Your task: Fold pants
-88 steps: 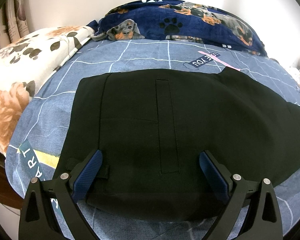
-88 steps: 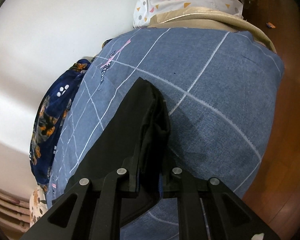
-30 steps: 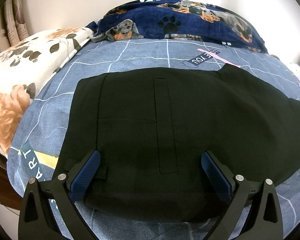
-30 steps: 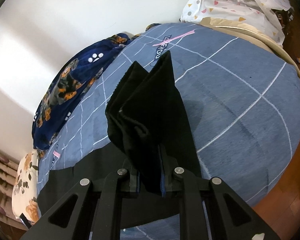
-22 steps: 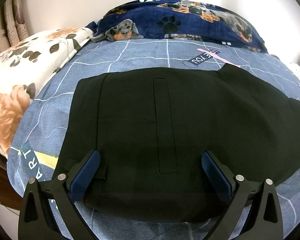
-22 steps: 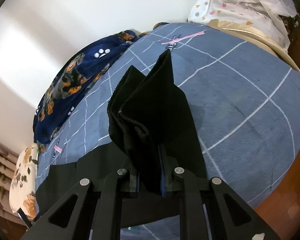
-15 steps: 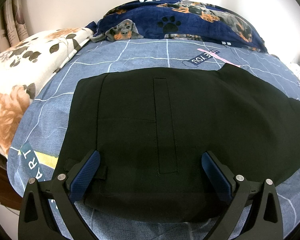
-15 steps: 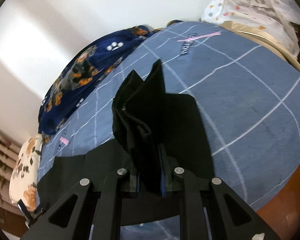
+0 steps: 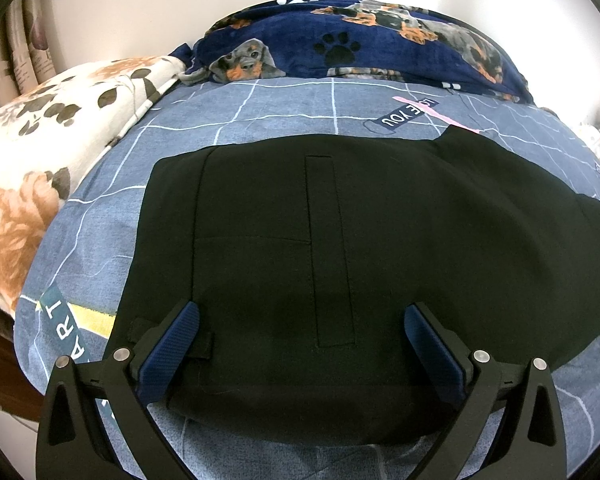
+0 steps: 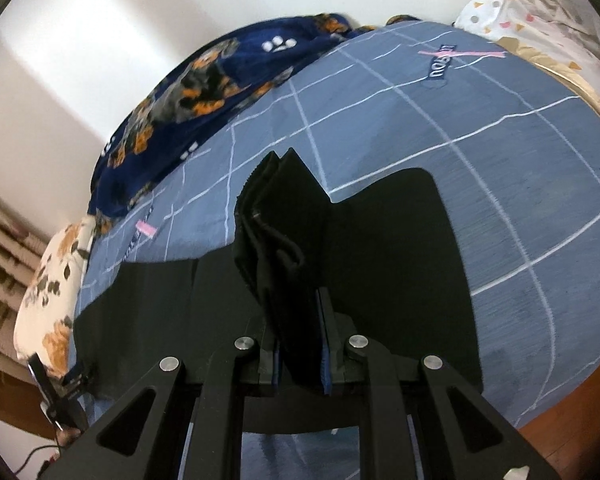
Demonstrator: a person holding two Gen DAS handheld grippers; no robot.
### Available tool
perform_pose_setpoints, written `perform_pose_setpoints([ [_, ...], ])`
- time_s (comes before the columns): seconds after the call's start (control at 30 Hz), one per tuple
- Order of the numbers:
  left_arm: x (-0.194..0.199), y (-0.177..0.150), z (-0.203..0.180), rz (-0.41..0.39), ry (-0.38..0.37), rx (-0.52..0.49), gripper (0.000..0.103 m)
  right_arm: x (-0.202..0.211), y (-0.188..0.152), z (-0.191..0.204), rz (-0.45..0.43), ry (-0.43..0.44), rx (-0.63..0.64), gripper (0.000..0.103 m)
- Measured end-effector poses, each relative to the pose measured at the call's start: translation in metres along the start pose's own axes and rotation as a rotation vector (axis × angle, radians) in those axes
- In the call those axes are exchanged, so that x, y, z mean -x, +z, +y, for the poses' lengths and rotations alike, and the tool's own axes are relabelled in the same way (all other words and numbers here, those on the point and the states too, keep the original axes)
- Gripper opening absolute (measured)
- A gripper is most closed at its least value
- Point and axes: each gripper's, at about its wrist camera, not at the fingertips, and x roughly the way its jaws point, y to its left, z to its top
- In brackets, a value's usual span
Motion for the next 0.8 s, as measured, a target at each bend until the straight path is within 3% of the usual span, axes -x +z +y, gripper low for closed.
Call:
perform_pose_setpoints([
  [0.8, 0.001, 0.000, -0.002, -0.001, 0.004, -0.002, 0.102, -0.017, -0.012, 0.037, 0.060, 0.030, 0.094, 0.014],
])
